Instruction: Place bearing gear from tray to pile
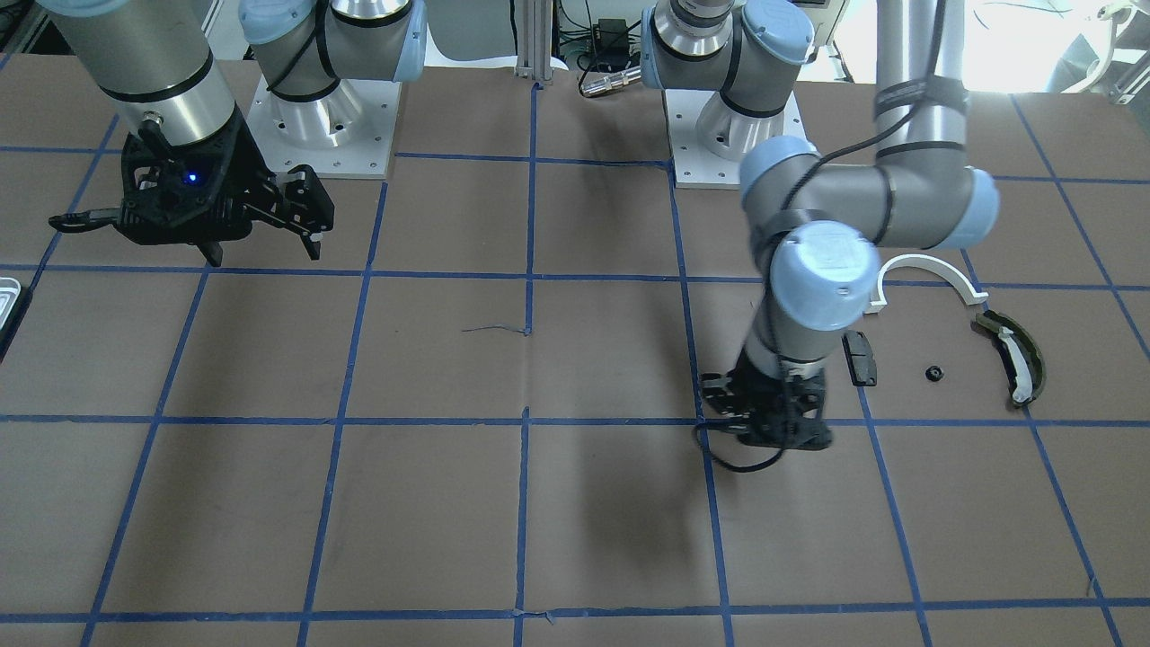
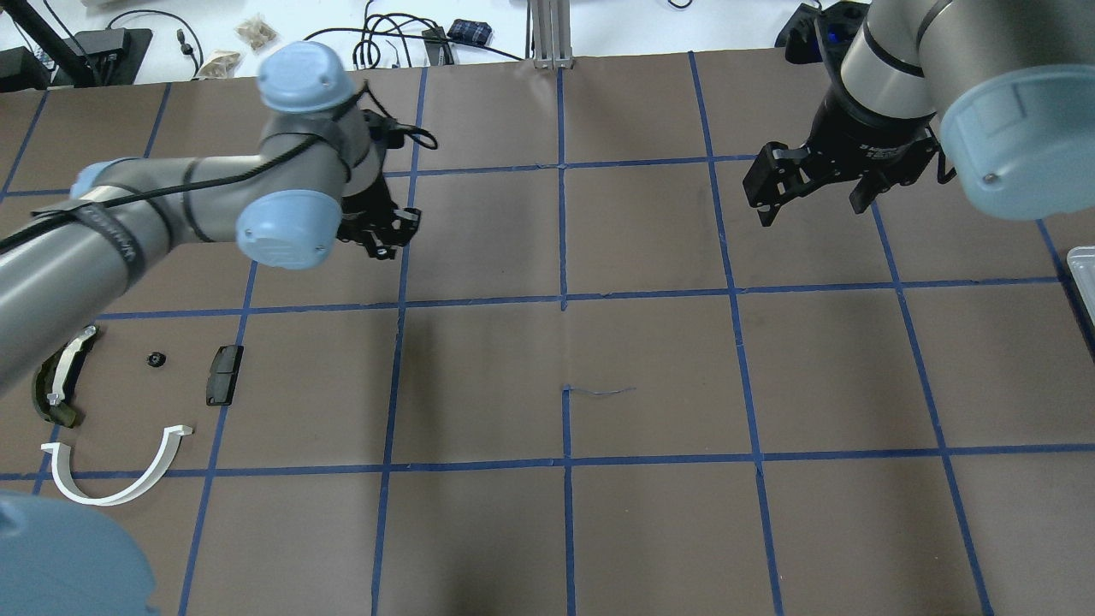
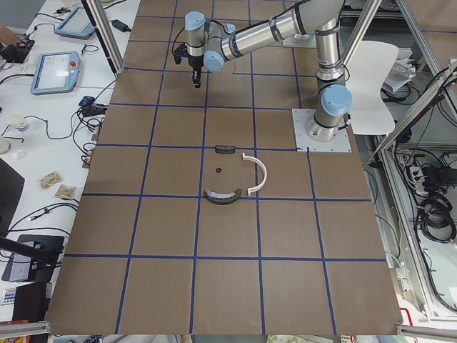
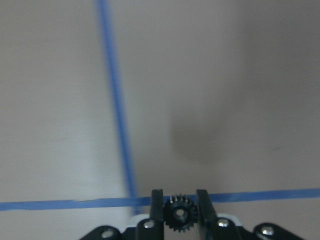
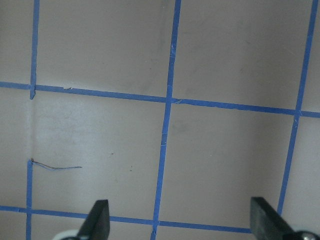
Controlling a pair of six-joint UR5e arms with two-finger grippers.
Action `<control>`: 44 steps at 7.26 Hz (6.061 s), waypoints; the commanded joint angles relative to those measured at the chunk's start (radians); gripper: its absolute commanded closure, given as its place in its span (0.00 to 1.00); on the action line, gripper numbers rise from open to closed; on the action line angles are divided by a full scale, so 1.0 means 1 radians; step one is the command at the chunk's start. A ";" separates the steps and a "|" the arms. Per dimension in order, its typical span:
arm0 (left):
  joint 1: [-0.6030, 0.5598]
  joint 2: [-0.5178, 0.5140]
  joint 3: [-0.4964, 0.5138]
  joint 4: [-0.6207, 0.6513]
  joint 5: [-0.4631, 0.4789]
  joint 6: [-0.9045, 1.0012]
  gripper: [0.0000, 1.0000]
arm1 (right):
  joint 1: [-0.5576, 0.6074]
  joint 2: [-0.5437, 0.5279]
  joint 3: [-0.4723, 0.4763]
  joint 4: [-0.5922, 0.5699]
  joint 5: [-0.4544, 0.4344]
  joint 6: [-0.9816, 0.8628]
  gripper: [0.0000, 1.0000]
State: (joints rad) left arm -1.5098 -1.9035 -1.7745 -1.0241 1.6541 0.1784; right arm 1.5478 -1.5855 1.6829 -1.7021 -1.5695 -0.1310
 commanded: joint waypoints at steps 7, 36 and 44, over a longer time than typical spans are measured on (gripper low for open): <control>0.566 -0.002 -0.239 0.218 -0.091 0.587 1.00 | 0.002 0.001 -0.002 -0.004 -0.004 -0.001 0.00; -0.061 0.366 0.204 -0.484 -0.079 -0.194 0.00 | -0.006 0.002 0.000 -0.004 0.002 0.001 0.00; -0.063 0.363 0.210 -0.482 -0.083 -0.192 0.00 | -0.006 0.002 0.000 -0.004 -0.004 -0.001 0.00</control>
State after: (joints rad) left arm -1.5736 -1.5407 -1.5644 -1.5064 1.5708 -0.0150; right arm 1.5430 -1.5833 1.6827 -1.7054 -1.5724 -0.1307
